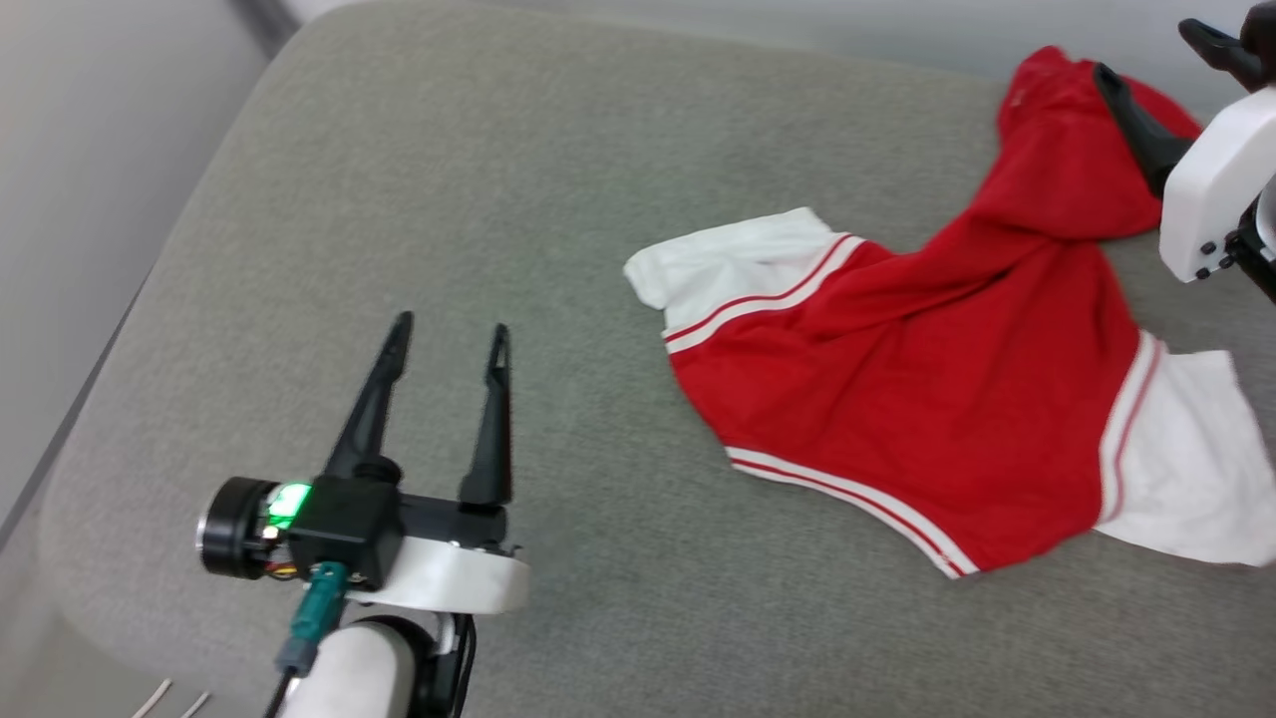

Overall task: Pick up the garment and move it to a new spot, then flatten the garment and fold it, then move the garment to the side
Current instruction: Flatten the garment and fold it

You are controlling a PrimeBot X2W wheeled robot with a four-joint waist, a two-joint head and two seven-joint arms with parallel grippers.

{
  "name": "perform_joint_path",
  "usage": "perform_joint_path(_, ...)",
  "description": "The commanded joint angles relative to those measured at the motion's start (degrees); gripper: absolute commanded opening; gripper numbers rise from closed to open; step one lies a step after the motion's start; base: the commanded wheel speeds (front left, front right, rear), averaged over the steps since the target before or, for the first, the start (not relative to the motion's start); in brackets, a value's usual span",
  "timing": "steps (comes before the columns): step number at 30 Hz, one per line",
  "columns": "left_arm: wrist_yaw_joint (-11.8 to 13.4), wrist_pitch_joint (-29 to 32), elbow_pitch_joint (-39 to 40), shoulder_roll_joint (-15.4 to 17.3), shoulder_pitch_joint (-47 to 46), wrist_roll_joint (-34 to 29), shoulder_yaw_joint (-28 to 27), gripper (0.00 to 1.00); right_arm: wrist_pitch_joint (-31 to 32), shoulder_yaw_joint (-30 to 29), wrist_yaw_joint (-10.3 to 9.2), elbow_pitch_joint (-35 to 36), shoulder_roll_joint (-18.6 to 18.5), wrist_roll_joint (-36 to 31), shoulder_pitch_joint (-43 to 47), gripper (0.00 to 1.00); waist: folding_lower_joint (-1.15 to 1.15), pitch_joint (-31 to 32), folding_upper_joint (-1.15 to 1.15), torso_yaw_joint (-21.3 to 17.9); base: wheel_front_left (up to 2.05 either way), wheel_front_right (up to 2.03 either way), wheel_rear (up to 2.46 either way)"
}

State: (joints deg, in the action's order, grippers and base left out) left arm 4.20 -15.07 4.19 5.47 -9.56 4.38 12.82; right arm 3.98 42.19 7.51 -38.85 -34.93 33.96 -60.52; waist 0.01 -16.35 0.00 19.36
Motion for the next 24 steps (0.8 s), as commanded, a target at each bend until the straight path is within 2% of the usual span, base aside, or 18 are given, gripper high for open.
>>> perform_joint_path(1,0.0,-0.1,0.6,0.5,0.5,0.4,-1.0,1.0,-2.6,-0.4,-0.04,1.0,-0.2,0.6,1.6,1.0,-0.01,3.4,0.0,-4.1,0.0,0.0,0.0)
perform_joint_path(5,-0.1,-0.1,2.3,0.7,1.7,1.2,-4.2,1.0,-9.4,-3.1,-0.04,4.7,-1.4,1.2,5.3,1.0,-0.01,4.9,0.0,-7.8,0.0,0.0,0.0)
perform_joint_path(9,-0.6,-0.1,2.9,1.5,2.4,1.0,-6.2,1.0,-14.4,-8.5,-0.04,9.0,-2.4,1.1,11.1,1.0,-0.01,5.5,0.0,-11.1,0.0,0.0,0.0)
perform_joint_path(15,-2.1,-0.1,2.3,2.7,3.8,0.8,-8.0,1.0,-17.7,-19.5,-0.04,17.1,-0.5,-2.0,24.9,1.0,-0.01,6.3,0.0,-15.1,0.0,0.0,0.0)
perform_joint_path(21,-4.4,-0.1,0.2,4.2,5.8,1.8,-9.0,1.0,-18.6,-32.0,-0.03,27.8,6.1,-7.0,40.3,1.0,-0.01,6.9,0.0,-18.8,0.0,0.0,0.0)
perform_joint_path(24,-6.7,0.2,-1.8,5.4,6.2,3.2,-8.5,1.0,-18.6,-36.0,-0.03,33.5,9.8,-10.6,46.3,1.0,-0.01,6.8,0.0,-20.6,0.0,0.0,0.0)
